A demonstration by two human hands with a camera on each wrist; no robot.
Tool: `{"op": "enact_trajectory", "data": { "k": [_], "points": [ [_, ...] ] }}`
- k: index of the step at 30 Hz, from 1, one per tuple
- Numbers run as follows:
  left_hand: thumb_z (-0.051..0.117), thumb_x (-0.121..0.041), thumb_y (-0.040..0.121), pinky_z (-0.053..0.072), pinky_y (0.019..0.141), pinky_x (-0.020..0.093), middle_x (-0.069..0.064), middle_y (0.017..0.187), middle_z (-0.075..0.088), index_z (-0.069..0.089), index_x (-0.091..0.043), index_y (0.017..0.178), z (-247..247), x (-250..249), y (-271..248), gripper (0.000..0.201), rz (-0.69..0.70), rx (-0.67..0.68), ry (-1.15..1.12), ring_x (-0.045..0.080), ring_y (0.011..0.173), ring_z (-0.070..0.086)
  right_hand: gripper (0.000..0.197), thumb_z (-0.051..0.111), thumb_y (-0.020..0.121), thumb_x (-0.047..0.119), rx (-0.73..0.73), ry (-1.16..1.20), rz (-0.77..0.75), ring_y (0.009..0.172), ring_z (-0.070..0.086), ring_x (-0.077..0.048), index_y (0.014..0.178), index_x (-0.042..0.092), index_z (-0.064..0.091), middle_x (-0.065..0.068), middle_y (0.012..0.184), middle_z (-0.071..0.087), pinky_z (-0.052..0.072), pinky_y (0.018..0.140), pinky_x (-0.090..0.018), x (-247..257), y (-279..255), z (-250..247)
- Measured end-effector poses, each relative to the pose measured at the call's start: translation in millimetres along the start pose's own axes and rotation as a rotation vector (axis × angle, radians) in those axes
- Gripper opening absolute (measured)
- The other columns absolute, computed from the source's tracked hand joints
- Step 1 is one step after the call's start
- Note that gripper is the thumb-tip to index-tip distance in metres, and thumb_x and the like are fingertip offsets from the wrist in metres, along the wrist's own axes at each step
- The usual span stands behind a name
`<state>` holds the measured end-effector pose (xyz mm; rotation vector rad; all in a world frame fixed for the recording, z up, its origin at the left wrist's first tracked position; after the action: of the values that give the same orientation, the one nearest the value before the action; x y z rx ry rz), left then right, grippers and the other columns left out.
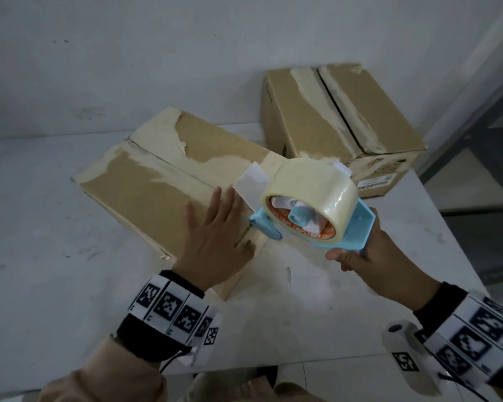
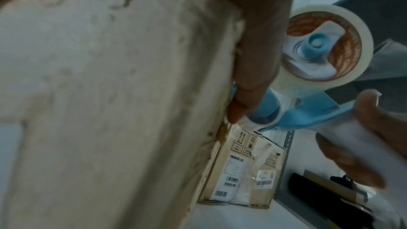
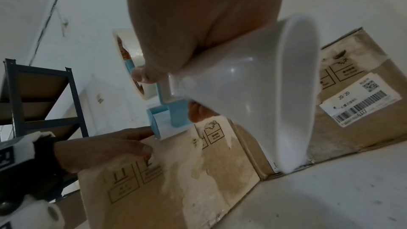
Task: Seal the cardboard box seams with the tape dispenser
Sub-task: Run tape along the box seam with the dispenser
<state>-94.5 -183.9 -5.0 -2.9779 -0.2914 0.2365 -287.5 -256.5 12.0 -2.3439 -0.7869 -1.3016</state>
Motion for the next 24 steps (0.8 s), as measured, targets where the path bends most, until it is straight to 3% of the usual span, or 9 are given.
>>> {"op": "enact_trajectory", "data": {
  "k": [3, 6, 10, 13, 15, 17, 18, 21, 24],
  "points": [
    [0.011, -0.051, 0.071, 0.010, 0.107, 0.063, -0.002, 0.158, 0.004, 0.011, -0.022, 0.148, -0.8, 2.8, 5.1, 0.082, 0.015, -0.015, -0.005, 0.023, 0.146, -0.002, 0.089, 0.058, 0.056, 0.061, -0.010, 0.009, -0.013, 0.073, 0.061, 0.005, 0.125, 0.009, 0.036, 0.047, 0.095, 0.043, 0.052, 0.057, -0.015, -1.0, 3.7, 2.8],
    [0.026, -0.044, 0.088, 0.007, 0.108, 0.062, -0.006, 0.158, -0.001, 0.007, -0.024, 0.148, -2.5, 10.8, 13.6, 0.066, -0.001, -0.008, 0.001, 0.019, 0.146, -0.007, 0.091, 0.058, 0.057, 0.064, -0.016, 0.006, -0.013, 0.080, 0.059, 0.007, 0.128, 0.012, 0.037, 0.031, 0.104, 0.042, 0.050, 0.058, -0.013, -0.1, 13.9, 8.2],
    [0.019, -0.044, 0.083, 0.006, 0.108, 0.063, -0.009, 0.158, -0.003, 0.004, -0.027, 0.148, -6.7, 23.6, 23.6, 0.069, -0.010, -0.014, 0.016, 0.017, 0.146, -0.006, 0.091, 0.059, 0.058, 0.065, -0.025, 0.027, -0.018, 0.077, 0.059, 0.008, 0.126, 0.008, 0.039, 0.031, 0.100, 0.048, 0.048, 0.059, -0.012, -1.1, 26.1, 14.9],
    [0.020, -0.046, 0.089, 0.003, 0.109, 0.062, -0.010, 0.157, -0.007, -0.003, -0.027, 0.148, -1.8, 28.3, 26.1, 0.066, -0.018, 0.018, 0.024, 0.015, 0.146, -0.007, 0.091, 0.059, 0.057, 0.063, -0.043, 0.046, -0.014, 0.070, 0.061, 0.002, 0.124, 0.006, 0.038, 0.019, 0.097, 0.053, 0.049, 0.055, -0.014, -2.8, 26.1, 13.2],
    [0.012, -0.050, 0.082, 0.001, 0.110, 0.061, -0.009, 0.157, -0.010, -0.006, -0.026, 0.148, 0.5, 29.9, 26.6, 0.073, -0.020, 0.026, 0.034, 0.015, 0.146, -0.008, 0.090, 0.059, 0.057, 0.061, -0.053, 0.055, -0.009, 0.070, 0.061, 0.004, 0.125, 0.008, 0.034, 0.022, 0.098, 0.051, 0.049, 0.054, -0.014, -6.6, 21.8, 9.4],
    [0.009, -0.052, 0.079, 0.000, 0.111, 0.061, -0.009, 0.157, -0.011, -0.008, -0.026, 0.148, 1.4, 30.1, 26.8, 0.076, -0.016, 0.030, 0.026, 0.014, 0.145, -0.009, 0.091, 0.058, 0.055, 0.063, -0.041, 0.009, 0.012, 0.076, 0.057, 0.012, 0.127, 0.013, 0.034, 0.037, 0.101, 0.041, 0.049, 0.058, -0.013, -14.3, 13.6, 7.6],
    [0.005, -0.055, 0.078, 0.000, 0.111, 0.061, -0.009, 0.157, -0.011, -0.008, -0.026, 0.148, 0.9, 30.1, 26.9, 0.077, -0.014, 0.024, 0.027, 0.014, 0.145, -0.008, 0.090, 0.058, 0.055, 0.063, -0.040, -0.005, 0.024, 0.079, 0.055, 0.015, 0.126, 0.013, 0.035, 0.039, 0.101, 0.037, 0.048, 0.059, -0.011, -18.6, 8.7, 7.2],
    [-0.003, -0.057, 0.066, 0.002, 0.112, 0.057, -0.006, 0.158, -0.008, -0.005, -0.023, 0.148, -1.3, 29.9, 27.1, 0.089, -0.005, -0.003, 0.020, 0.015, 0.146, -0.006, 0.084, 0.058, 0.054, 0.062, -0.085, 0.000, 0.032, 0.081, 0.055, 0.015, 0.120, 0.017, 0.035, 0.028, 0.100, 0.036, 0.048, 0.063, -0.008, -24.6, 0.0, 3.9],
    [0.005, -0.058, 0.070, 0.003, 0.114, 0.055, -0.002, 0.158, 0.003, 0.008, -0.020, 0.149, -7.9, 28.1, 22.6, 0.088, 0.005, -0.089, -0.061, 0.018, 0.146, 0.001, 0.079, 0.067, 0.058, 0.054, -0.076, 0.020, 0.056, 0.078, 0.056, 0.014, 0.120, 0.019, 0.033, 0.027, 0.096, 0.039, 0.047, 0.062, -0.007, -23.8, 1.4, 6.6]
  ]
}}
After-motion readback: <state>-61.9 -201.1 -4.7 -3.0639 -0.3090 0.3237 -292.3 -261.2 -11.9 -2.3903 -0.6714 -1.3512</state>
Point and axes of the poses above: each hand's wrist, its own y-axis towards the middle knuckle, its own z-axis out of the palm, x = y × z, the point moved 9 cm from there along y, towards the middle knuckle
